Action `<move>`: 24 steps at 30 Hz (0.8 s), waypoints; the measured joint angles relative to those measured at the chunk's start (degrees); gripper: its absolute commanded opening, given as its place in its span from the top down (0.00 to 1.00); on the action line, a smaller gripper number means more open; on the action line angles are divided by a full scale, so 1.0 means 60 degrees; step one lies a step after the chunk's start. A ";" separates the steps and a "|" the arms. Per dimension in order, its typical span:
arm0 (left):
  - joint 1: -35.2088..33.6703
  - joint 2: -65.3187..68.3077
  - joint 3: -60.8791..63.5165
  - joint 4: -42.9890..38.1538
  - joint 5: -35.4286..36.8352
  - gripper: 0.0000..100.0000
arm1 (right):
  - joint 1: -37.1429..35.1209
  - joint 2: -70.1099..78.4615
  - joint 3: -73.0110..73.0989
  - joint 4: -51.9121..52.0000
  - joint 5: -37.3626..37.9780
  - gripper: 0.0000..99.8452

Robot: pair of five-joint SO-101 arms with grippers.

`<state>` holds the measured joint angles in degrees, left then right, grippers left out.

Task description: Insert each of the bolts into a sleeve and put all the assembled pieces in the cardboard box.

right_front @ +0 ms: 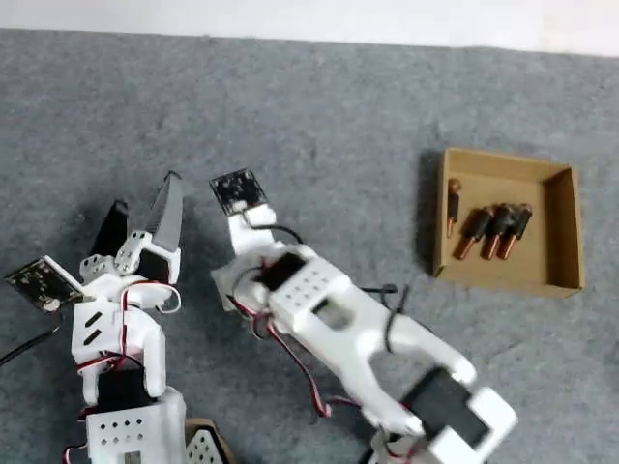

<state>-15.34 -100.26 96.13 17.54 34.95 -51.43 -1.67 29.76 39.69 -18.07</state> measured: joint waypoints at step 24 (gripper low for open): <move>0.0000 0.0000 0.0000 0.0000 0.0044 0.67 | 0.0103 0.1890 -0.0557 0.0088 -0.0278 1.00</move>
<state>-15.34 -100.26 96.13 17.54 35.21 -50.81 9.67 26.42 40.22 -19.74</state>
